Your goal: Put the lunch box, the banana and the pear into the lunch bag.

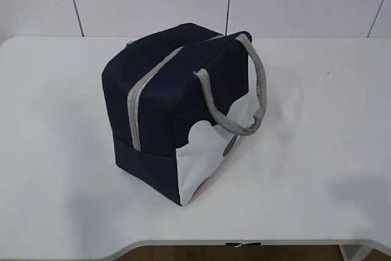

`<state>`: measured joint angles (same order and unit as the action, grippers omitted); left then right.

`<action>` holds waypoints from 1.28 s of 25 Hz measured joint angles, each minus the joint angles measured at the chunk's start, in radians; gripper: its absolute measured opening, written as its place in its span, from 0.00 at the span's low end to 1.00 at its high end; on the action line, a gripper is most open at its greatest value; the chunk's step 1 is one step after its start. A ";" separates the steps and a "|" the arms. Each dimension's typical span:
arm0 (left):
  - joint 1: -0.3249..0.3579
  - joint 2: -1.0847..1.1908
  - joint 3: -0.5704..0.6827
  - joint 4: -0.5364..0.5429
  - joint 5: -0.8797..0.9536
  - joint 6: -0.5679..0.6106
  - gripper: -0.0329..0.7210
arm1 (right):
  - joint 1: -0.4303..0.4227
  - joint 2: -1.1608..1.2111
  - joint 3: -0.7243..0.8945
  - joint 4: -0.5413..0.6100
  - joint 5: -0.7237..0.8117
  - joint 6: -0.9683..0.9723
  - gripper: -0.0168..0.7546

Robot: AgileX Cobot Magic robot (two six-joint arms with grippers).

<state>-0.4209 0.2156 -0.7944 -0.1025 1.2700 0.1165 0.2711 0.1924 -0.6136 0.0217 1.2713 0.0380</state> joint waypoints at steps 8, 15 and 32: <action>0.000 -0.204 0.184 0.000 -0.038 0.000 0.37 | 0.000 -0.202 0.079 -0.011 -0.088 -0.001 0.52; 0.000 -0.204 0.270 0.010 -0.137 0.000 0.37 | 0.000 -0.210 0.126 -0.022 -0.112 -0.020 0.52; 0.052 -0.204 0.270 0.014 -0.153 0.000 0.37 | -0.034 -0.210 0.126 -0.022 -0.113 -0.027 0.52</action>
<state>-0.3694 0.0112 -0.5243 -0.0887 1.1169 0.1165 0.2373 -0.0172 -0.4875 0.0000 1.1586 0.0110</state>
